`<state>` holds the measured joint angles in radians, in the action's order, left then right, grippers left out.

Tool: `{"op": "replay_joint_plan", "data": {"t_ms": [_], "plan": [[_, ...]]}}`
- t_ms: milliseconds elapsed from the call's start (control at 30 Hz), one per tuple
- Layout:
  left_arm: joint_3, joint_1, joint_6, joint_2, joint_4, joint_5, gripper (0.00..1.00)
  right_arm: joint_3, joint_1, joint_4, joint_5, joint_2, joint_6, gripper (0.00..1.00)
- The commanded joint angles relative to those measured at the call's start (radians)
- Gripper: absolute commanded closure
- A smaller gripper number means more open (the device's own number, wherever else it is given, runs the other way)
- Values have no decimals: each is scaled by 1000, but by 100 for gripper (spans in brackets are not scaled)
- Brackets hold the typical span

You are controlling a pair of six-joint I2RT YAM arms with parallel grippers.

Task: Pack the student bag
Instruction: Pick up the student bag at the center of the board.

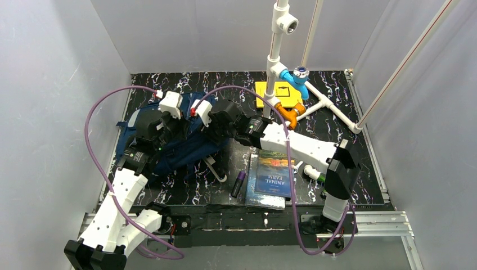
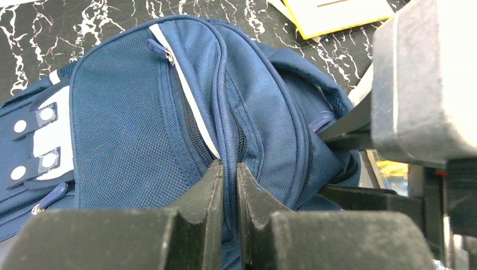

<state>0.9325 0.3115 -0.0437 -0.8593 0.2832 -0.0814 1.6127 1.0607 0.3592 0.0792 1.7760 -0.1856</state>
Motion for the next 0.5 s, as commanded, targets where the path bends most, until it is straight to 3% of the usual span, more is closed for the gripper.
{"op": "replay_joint_plan", "data": {"t_ms": [0, 100, 133, 200, 233, 267, 367, 467], "plan": [[25, 1, -1, 41, -158, -45, 100, -65, 23, -181, 54, -68, 24, 68], [37, 1, -62, 18, -134, 42, 100, -119, 25, -231, 77, -104, 59, 98], [56, 1, -102, 2, -100, 108, 91, -124, 25, -230, 99, -108, 77, 99], [131, 1, -210, -54, 36, 233, 47, -116, 25, -217, 174, -105, 123, 99], [183, 1, -295, -82, 123, 283, 31, -110, 25, -210, 222, -102, 145, 99], [226, -1, -349, -107, 239, 304, 21, -104, 25, -203, 274, -100, 164, 99], [287, 1, -441, -107, 366, 269, 5, -84, 25, -190, 437, -103, 219, 99], [255, 0, -538, -28, 407, 274, 2, -54, 25, -176, 529, -106, 236, 99]]}}
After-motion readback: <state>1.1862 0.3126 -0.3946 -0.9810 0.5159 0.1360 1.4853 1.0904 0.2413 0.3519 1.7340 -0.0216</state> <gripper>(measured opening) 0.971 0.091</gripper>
